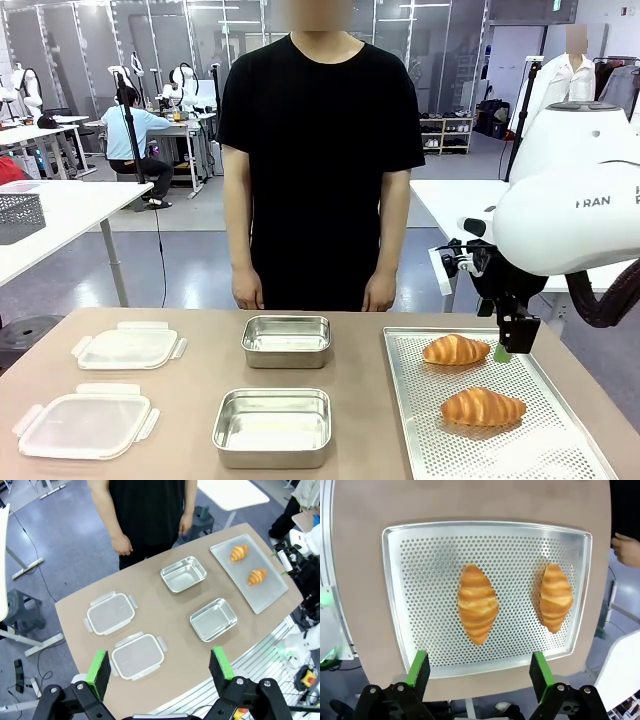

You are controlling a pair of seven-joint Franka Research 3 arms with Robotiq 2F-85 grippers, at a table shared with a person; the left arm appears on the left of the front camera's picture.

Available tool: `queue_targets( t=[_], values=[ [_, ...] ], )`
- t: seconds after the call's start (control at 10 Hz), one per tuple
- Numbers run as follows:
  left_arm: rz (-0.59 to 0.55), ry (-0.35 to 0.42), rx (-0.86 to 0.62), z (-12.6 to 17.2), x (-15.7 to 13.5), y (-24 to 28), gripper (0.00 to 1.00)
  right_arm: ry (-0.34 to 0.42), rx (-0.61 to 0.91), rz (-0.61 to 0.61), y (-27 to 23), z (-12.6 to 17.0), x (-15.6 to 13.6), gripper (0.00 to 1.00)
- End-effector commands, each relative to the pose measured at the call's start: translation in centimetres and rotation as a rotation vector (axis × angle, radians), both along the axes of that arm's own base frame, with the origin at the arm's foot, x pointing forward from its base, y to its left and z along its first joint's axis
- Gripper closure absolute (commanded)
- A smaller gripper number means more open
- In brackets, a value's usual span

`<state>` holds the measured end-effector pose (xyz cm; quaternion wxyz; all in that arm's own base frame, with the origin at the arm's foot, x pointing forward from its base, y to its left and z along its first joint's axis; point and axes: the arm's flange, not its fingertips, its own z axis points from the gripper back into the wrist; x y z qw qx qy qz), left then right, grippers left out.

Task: Place the bread into the airtight container.
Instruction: Pick up a Butter Roll and place it into an empty Airtight Container.

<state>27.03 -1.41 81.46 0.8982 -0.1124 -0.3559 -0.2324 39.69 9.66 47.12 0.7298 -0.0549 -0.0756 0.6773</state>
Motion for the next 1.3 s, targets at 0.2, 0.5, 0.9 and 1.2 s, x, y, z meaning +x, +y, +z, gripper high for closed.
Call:
queue_targets(
  t=[0.2,0.5,0.9,1.2],
  values=[
    [0.003,-0.001,-0.004,0.2,-0.1,0.0,0.00,-0.024,-0.005,0.020,0.2,0.8,-0.4,0.00],
    [0.003,-0.001,-0.004,0.2,-0.1,0.0,0.00,-0.023,-0.011,0.007,0.5,0.8,-0.3,0.00],
    [0.003,-0.001,-0.004,0.2,-0.1,0.0,0.00,0.084,-0.026,0.068,0.5,-6.0,3.6,0.00],
    [0.003,-0.001,-0.004,0.2,-0.1,0.0,0.00,0.135,-0.007,0.055,-0.1,-10.3,5.0,0.00]
  ],
)
